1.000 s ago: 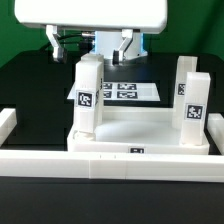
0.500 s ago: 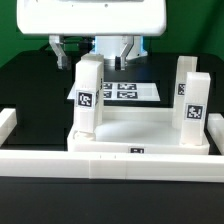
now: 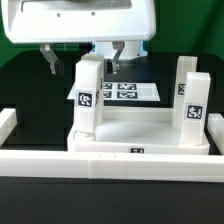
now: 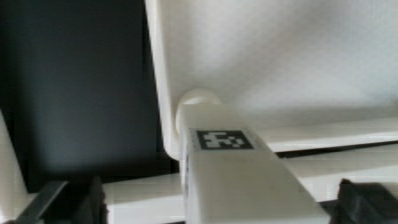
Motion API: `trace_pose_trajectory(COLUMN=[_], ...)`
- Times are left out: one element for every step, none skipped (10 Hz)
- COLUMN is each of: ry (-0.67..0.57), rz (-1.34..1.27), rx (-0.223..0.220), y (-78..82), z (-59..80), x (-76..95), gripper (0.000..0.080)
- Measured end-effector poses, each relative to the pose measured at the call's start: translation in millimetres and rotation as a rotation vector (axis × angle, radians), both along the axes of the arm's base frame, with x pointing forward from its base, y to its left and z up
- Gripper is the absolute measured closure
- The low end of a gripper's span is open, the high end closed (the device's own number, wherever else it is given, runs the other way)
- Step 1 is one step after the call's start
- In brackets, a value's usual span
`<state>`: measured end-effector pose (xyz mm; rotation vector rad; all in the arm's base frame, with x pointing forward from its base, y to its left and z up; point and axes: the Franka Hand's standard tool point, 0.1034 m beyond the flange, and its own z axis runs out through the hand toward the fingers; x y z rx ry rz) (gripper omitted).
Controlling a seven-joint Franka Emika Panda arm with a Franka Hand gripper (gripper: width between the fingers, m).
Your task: Assemble desk
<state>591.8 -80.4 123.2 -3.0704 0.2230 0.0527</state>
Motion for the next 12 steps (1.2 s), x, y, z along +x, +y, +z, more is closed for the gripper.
trace_pose_trajectory(ry=[-0.003,-0.003,-0.004,-0.006,-0.006,-0.006,-0.006,-0.006,-0.006,-0.005,-0.005,-0.004], rz=[0.001,0.000,0.000,-0.001,-0.001,-0.001,-0.001,-0.001,-0.001,-0.013,-0.023,-0.038], rx=[-0.003,-0.003,-0.003,-0.003,-0.003,-0.003,-0.003,-0.003,-0.003,-0.003,-0.004,-0.004], y=[-0.3,-1.0,-1.8,-2.7,-2.9,-2.8,-2.8,-2.9,-2.9,-2.8,-2.8,-2.7], z=[-1.2,-1.0,-0.1,0.6,0.5,0.5,0.5,0.6,0.6,0.6,0.5,0.5], x=[0.8,0.8,2.1,2.9,2.9,2.9,2.9,3.0,3.0,3.0,3.0,3.0], gripper=[0.0151,0.0151,0.0151,0.0181,0.0181,0.0362,0.0362,0.0513,0.0511,0.0511,0.0511,0.0511])
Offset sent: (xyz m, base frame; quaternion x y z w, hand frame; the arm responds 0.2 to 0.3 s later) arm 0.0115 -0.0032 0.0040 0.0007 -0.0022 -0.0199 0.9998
